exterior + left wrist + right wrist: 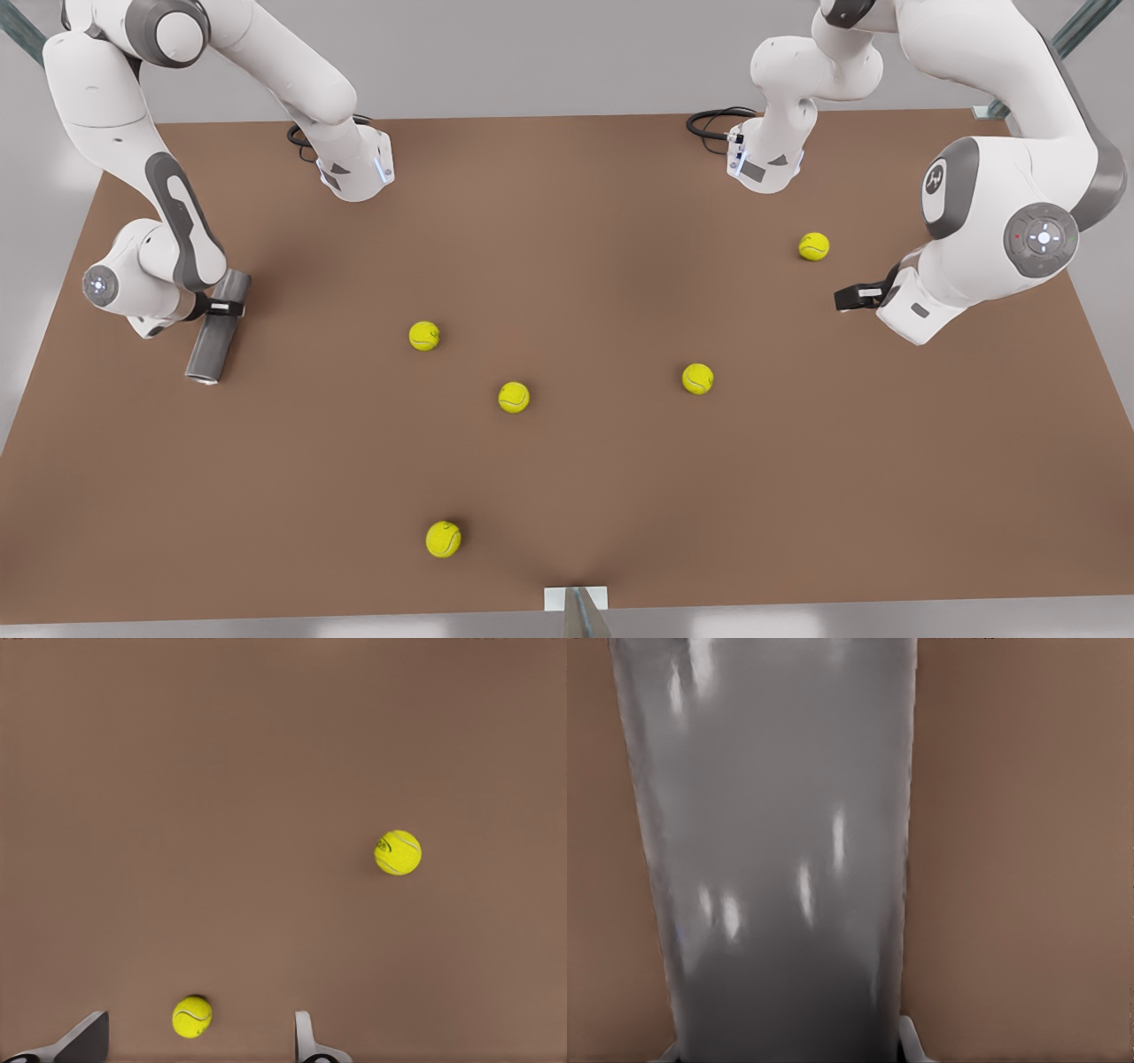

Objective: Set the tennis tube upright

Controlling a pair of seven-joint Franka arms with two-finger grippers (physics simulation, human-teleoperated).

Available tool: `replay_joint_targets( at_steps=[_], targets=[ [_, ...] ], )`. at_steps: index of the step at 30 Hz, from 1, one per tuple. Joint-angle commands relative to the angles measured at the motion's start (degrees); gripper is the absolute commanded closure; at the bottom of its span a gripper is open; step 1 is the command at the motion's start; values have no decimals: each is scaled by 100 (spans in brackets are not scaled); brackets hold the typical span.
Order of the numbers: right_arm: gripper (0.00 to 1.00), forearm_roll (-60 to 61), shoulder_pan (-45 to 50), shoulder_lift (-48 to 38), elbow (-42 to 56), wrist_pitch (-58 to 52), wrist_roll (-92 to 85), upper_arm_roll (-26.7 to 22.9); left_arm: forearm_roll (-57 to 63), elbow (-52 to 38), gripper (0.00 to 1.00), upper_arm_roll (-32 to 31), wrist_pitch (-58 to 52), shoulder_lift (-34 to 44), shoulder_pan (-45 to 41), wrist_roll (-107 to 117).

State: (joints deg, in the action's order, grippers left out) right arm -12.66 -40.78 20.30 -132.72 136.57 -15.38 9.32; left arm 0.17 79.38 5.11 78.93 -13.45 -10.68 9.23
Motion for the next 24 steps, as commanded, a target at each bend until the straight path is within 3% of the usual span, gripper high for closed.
replay_joint_targets(
  at_steps=[1,24],
  targets=[
    [22,0,0,0,1,1,0,0,1,-1,0,-2,0,0,-4,0],
    [19,-17,9,193,221,300,-18,-9,1,-1,0,-2,18,-44,-4,0]
  ],
)
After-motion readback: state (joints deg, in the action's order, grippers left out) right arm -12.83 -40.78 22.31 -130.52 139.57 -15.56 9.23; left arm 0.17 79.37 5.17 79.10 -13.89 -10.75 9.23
